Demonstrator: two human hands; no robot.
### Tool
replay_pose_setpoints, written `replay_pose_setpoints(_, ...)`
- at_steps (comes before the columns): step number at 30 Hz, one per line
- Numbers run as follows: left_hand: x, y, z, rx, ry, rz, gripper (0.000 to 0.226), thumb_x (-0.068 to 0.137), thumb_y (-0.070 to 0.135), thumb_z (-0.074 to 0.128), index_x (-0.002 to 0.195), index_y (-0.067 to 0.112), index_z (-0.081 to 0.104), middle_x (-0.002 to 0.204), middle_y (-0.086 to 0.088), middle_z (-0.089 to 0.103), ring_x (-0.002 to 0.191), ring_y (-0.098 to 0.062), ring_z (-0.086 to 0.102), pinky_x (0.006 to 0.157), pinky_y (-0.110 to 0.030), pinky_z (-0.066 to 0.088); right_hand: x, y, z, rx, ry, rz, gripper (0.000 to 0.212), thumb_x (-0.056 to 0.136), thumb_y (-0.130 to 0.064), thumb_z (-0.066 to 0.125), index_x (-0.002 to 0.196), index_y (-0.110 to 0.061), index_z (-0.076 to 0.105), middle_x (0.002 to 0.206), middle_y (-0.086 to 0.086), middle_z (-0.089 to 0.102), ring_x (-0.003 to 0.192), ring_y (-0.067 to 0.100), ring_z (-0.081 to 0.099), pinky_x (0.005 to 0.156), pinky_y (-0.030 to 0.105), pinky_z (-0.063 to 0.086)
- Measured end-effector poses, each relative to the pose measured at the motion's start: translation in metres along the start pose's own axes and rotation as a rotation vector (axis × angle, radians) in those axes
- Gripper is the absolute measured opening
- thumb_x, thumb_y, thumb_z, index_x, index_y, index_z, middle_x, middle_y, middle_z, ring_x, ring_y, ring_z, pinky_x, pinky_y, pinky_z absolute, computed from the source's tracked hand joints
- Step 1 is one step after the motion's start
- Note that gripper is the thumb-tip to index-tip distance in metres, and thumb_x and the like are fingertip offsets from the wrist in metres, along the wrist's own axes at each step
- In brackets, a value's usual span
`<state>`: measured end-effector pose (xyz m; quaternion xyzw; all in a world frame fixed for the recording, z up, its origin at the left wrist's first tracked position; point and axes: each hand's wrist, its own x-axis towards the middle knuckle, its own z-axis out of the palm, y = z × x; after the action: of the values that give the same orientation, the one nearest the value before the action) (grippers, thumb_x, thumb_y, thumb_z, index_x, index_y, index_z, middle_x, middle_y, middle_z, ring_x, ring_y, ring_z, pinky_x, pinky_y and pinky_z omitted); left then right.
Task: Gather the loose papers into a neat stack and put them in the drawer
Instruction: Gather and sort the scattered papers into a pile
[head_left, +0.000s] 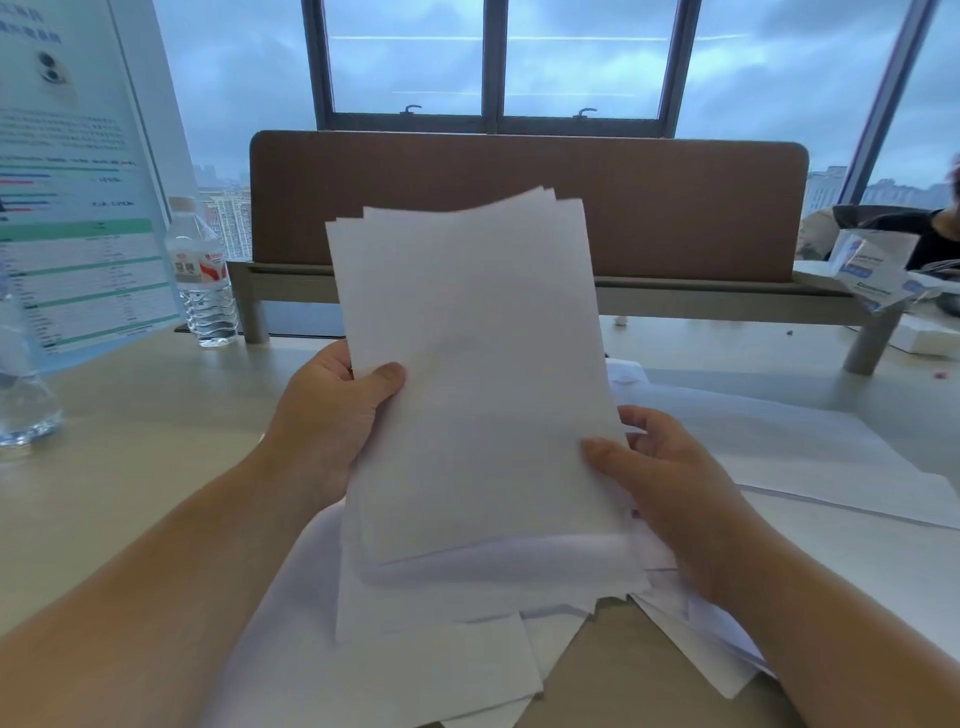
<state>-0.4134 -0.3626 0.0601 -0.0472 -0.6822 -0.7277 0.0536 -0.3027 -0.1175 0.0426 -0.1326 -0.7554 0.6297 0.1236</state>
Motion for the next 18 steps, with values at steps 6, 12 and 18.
replay_pose_setpoints(6, 0.003, -0.007, -0.001, 0.32, -0.083, 0.043, 0.017, 0.104, 0.032, 0.06, 0.105, 0.023, 0.075, 0.098, 0.005, 0.081, 0.094, -0.023, 0.075, 0.091, -0.044, 0.059, -0.001, -0.006, -0.006, -0.033, 0.018, -0.01, 0.016, 0.099, -0.012, 0.062, 0.103, -0.019, 0.076, 0.088, 0.005, 0.081, 0.077, 0.023, 0.077, 0.074, 0.036, 0.062)
replay_pose_setpoints(12, -0.007, 0.006, -0.014, 1.37, -0.132, -0.043, 0.058, 0.098, 0.068, 0.042, 0.123, 0.02, 0.061, 0.132, -0.009, 0.064, 0.116, -0.033, 0.061, 0.099, -0.042, 0.05, 0.001, -0.015, -0.019, 0.291, 0.265, 0.066, 0.018, 0.1, -0.006, 0.055, 0.101, -0.018, 0.068, 0.095, 0.009, 0.077, 0.08, 0.028, 0.073, 0.057, 0.035, 0.062)
replay_pose_setpoints(18, -0.021, 0.01, -0.007, 1.517, -0.338, -0.148, 0.099, 0.068, 0.09, 0.064, 0.141, 0.024, 0.049, 0.144, -0.002, 0.058, 0.125, -0.025, 0.058, 0.092, -0.035, 0.046, 0.008, -0.007, -0.018, 0.006, 0.317, 0.075, 0.02, 0.086, -0.011, 0.056, 0.103, -0.018, 0.062, 0.103, 0.014, 0.069, 0.092, 0.034, 0.067, 0.085, 0.052, 0.06)
